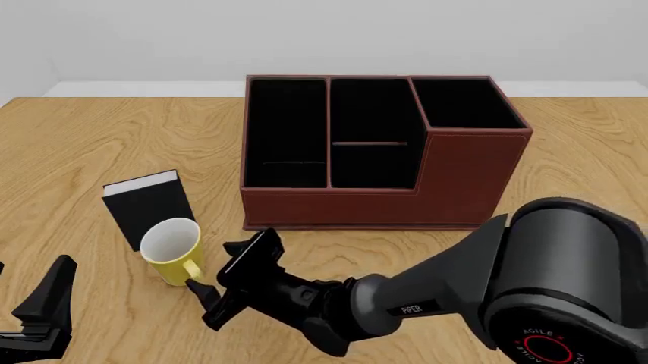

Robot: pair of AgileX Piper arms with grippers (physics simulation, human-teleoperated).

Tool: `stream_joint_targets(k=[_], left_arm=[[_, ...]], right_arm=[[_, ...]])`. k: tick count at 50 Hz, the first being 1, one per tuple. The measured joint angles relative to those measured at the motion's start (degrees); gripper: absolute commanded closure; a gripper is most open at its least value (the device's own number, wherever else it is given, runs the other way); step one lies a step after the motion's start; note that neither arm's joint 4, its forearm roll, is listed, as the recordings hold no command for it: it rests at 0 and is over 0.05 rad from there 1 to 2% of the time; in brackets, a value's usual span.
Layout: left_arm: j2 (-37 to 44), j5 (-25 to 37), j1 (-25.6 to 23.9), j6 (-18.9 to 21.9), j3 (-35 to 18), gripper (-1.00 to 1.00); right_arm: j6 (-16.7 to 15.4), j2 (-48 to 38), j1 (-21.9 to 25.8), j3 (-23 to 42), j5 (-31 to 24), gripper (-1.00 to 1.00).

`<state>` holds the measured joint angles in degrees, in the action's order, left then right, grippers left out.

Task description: Pick up the yellow and white mug and place it to the right of the caddy.

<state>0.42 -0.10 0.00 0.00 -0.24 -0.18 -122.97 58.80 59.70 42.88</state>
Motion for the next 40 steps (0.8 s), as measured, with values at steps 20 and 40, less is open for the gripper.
stream_joint_targets(k=[20, 40], left_arm=[[0.0, 0.0, 0.0, 0.0, 0.0, -1.0], [0.0, 0.0, 0.0, 0.0, 0.0, -1.0]], right_arm=[[0.3, -1.5, 0.3, 1.3, -0.2, -1.0], [0.8, -2.6, 0.5, 2.5, -0.6, -1.0]])
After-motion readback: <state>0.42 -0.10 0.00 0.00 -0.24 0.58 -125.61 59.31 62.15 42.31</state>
